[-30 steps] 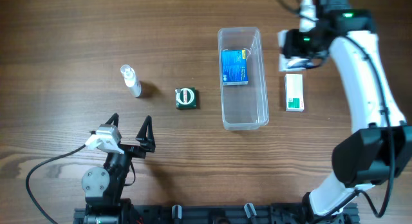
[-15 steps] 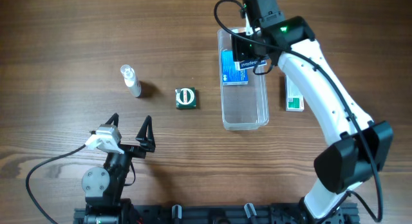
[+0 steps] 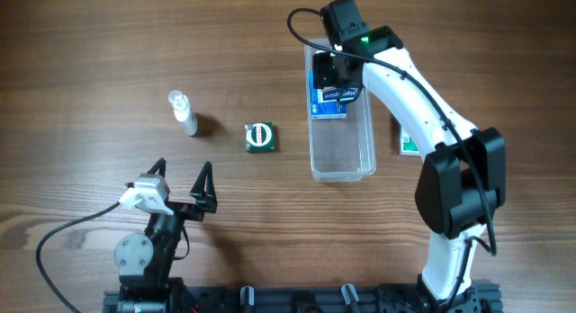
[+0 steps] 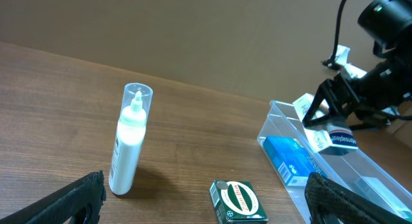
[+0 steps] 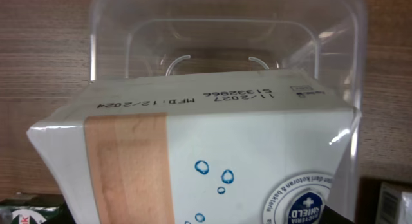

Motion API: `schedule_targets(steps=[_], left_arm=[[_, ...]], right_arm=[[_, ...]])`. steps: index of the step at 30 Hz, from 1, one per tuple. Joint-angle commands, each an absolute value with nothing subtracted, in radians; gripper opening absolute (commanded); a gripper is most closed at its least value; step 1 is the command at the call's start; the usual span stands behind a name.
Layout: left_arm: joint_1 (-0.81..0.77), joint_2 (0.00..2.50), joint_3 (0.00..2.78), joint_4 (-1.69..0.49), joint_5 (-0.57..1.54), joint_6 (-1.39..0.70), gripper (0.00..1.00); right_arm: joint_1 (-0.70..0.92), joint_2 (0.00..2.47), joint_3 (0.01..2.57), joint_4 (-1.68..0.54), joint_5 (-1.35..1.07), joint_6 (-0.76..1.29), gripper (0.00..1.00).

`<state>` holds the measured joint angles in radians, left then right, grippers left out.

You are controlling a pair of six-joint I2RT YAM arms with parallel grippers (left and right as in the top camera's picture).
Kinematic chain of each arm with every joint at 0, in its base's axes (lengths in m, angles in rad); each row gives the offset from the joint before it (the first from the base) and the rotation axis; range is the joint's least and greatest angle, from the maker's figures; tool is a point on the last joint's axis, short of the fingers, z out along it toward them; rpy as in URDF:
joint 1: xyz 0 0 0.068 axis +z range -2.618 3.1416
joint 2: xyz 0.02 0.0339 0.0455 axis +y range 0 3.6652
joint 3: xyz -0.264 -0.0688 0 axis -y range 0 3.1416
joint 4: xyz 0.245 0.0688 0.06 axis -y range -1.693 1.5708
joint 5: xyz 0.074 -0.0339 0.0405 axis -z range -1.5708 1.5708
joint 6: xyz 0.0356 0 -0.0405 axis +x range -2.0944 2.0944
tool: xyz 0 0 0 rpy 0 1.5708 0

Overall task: Pack container
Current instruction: 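Carry the white-orange box into the container and release it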

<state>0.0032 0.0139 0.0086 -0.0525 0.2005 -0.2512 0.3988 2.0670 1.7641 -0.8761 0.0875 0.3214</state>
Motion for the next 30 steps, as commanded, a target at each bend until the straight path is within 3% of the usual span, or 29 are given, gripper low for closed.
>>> schedule_targets(steps=[1, 25, 30], left_arm=[[0.011, 0.007, 0.006, -0.057, 0.212, -0.239, 1.00], [0.011, 0.007, 0.006, -0.057, 0.212, -0.239, 1.00], [0.011, 0.007, 0.006, -0.057, 0.212, -0.239, 1.00]], right_arm=[[0.402, 2.117, 1.778, -0.867, 0.097, 0.344, 0.70], [0.401, 2.136, 1.785, -0.831, 0.059, 0.314, 0.79], [0.391, 2.016, 1.845, -0.913, 0.117, 0.264, 0.88]])
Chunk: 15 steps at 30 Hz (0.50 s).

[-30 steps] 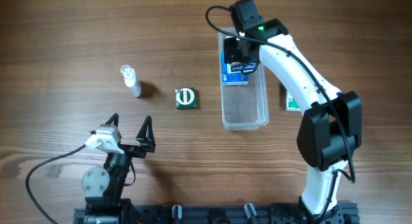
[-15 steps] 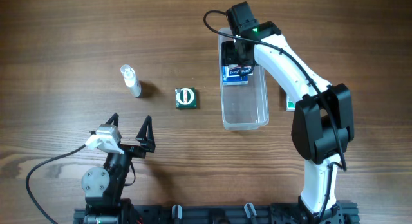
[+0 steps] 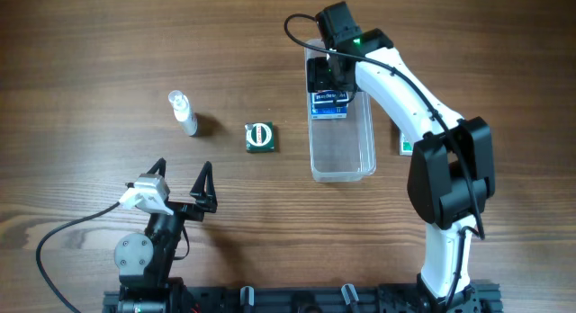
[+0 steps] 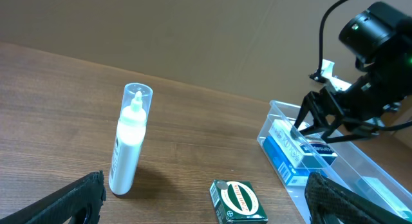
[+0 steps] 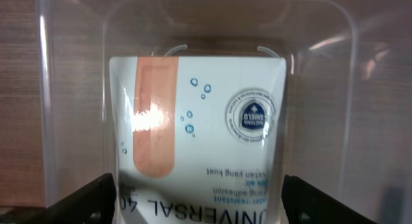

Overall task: Pack container
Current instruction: 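Carry the white-orange box into the container and release it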

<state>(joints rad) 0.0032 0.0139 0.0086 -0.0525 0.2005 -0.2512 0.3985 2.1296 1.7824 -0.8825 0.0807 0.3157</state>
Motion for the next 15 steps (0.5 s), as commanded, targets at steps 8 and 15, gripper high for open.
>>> schedule_targets(steps=[8, 15], left_arm=[[0.011, 0.007, 0.006, -0.057, 0.212, -0.239, 1.00], [0.011, 0.007, 0.006, -0.057, 0.212, -0.239, 1.00]], right_arm=[[0.217, 1.761, 1.849, -1.119, 0.127, 0.171, 1.00], [0.043, 1.786, 1.721, -1.208, -0.065, 0.009, 0.99]])
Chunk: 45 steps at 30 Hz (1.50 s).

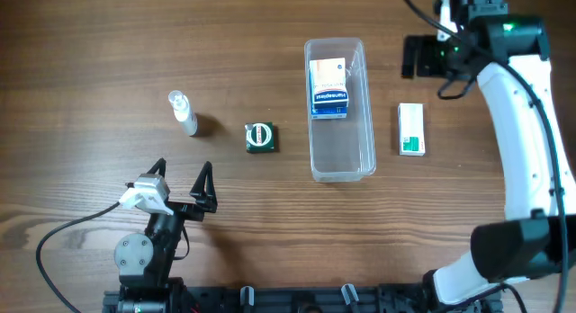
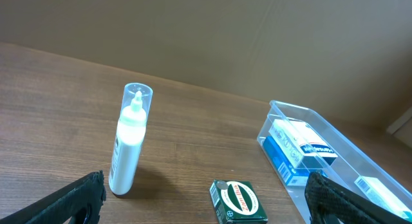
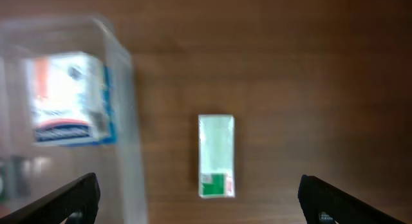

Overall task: Pack container
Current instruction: 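Carry the white-orange box into the container and release it, then move the right gripper to the white-green box and grasp it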

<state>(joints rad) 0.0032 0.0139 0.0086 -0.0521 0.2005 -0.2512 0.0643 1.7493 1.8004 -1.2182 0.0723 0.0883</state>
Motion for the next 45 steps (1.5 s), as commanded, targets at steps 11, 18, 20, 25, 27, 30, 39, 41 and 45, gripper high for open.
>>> schedule_targets(steps=[11, 18, 20, 25, 27, 30, 39, 41, 45], left_arm=[[0.011, 0.007, 0.006, -0.057, 0.212, -0.239, 1.00], [0.011, 0.007, 0.006, -0.057, 0.212, -0.239, 1.00], [0.011, 0.007, 0.006, -0.057, 0.212, -0.239, 1.00], [0.011, 0.007, 0.006, -0.057, 0.212, -0.239, 1.00], [0.011, 0.007, 0.006, -0.057, 0.212, -0.239, 1.00], [0.011, 0.007, 0.006, -0.057, 0.212, -0.239, 1.00], [0.011, 0.007, 0.006, -0.057, 0.212, -0.239, 1.00], [0.011, 0.007, 0.006, -0.057, 0.212, -0.239, 1.00], [0.011, 0.007, 0.006, -0.057, 0.212, -0.239, 1.00]], right_arm=[[0.038, 1.824, 1.378, -0.972, 0.007, 0.055, 0.94], [0.023, 1.913, 1.378, -0.925, 0.023, 0.044, 1.00], [0.012, 1.939, 1.378, -0.922, 0.029, 0.045, 1.00], [-0.015, 1.988, 1.378, -0.900, 0.025, 0.052, 0.99], [-0.015, 2.004, 1.378, -0.895, 0.025, 0.052, 0.99], [-0.014, 2.023, 1.378, -0.892, 0.025, 0.053, 0.98], [-0.015, 2.038, 1.378, -0.867, 0.026, 0.056, 0.81], [-0.015, 2.038, 1.378, -0.863, 0.026, 0.055, 0.80], [-0.015, 2.039, 1.378, -0.848, 0.026, 0.054, 0.79]])
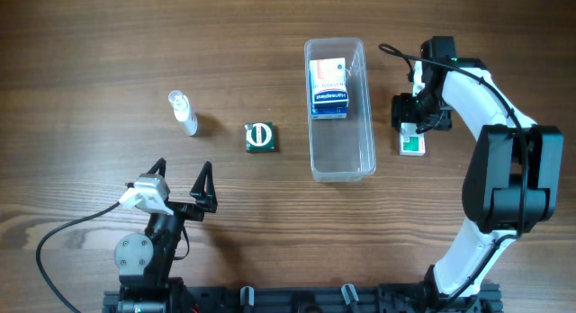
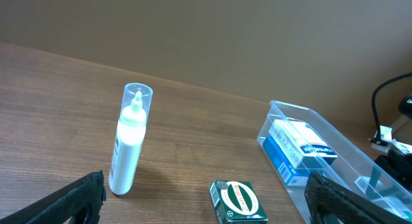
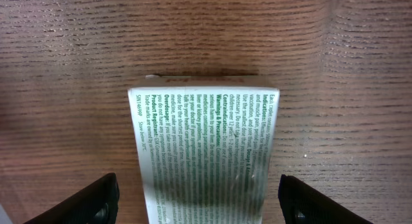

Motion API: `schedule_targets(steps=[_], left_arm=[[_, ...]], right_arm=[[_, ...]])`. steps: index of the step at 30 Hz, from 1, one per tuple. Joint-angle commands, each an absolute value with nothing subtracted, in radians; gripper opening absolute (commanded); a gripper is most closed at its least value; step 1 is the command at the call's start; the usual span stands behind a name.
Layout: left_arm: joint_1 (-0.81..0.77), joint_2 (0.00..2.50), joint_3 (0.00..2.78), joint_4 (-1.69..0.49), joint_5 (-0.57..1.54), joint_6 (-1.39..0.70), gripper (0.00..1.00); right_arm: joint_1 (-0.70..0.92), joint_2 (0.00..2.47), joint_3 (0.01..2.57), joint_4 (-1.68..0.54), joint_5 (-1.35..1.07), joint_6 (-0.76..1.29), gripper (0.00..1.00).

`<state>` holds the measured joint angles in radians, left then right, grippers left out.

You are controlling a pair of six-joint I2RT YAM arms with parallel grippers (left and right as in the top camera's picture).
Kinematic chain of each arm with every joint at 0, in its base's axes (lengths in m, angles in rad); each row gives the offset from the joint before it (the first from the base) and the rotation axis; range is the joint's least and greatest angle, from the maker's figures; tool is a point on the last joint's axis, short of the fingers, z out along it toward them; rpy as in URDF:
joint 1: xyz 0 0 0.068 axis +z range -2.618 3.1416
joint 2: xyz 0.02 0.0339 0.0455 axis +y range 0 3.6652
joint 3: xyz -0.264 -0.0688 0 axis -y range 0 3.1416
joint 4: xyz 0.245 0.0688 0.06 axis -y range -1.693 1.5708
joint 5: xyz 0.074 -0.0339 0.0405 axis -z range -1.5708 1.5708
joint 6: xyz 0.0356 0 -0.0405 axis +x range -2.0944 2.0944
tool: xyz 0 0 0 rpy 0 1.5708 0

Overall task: Pack container
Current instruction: 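Move the right gripper to the white-green box and grasp it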

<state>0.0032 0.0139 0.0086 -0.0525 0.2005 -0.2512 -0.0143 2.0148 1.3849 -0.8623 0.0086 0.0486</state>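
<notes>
The clear plastic container (image 1: 361, 106) stands at the table's middle right, a white and blue box (image 1: 328, 87) lying in its far end. Right of it lies a white and green box (image 1: 413, 142), filling the right wrist view (image 3: 205, 153). My right gripper (image 1: 415, 113) is open and low over that box, one finger on each long side, with gaps between fingers and box. The dark green box (image 1: 260, 137) and the white bottle (image 1: 183, 112) stand left of the container. My left gripper (image 1: 182, 185) is open near the table's front, with nothing in it.
Bare wood lies between the bottle, the green box and the container. The right arm's cable (image 1: 400, 57) loops just right of the container's far end.
My right gripper has come from high beyond the white and green box down over it, with open fingers on either side. The left arm and the other objects are unmoved.
My right gripper held the white and blue box over the container's far end. Then the box lay in the container with the gripper open above it. Then the gripper was off to the far right, and now it is low around the white and green box.
</notes>
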Motion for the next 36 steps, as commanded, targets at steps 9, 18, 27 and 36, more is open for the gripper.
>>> schedule_targets(steps=[9, 18, 27, 36], left_arm=[[0.011, 0.007, 0.006, -0.057, 0.212, -0.239, 1.00], [0.011, 0.007, 0.006, -0.057, 0.212, -0.239, 1.00], [0.011, 0.007, 0.006, -0.057, 0.212, -0.239, 1.00], [0.011, 0.007, 0.006, -0.057, 0.212, -0.239, 1.00]], right_arm=[[-0.015, 2.039, 1.378, -0.825, 0.028, 0.030, 0.80], [-0.015, 2.039, 1.316, -0.818, 0.028, 0.030, 0.80], [-0.015, 2.038, 1.317, -0.817, 0.029, 0.030, 0.64], [-0.014, 2.017, 1.400, -0.884, 0.026, 0.063, 0.59]])
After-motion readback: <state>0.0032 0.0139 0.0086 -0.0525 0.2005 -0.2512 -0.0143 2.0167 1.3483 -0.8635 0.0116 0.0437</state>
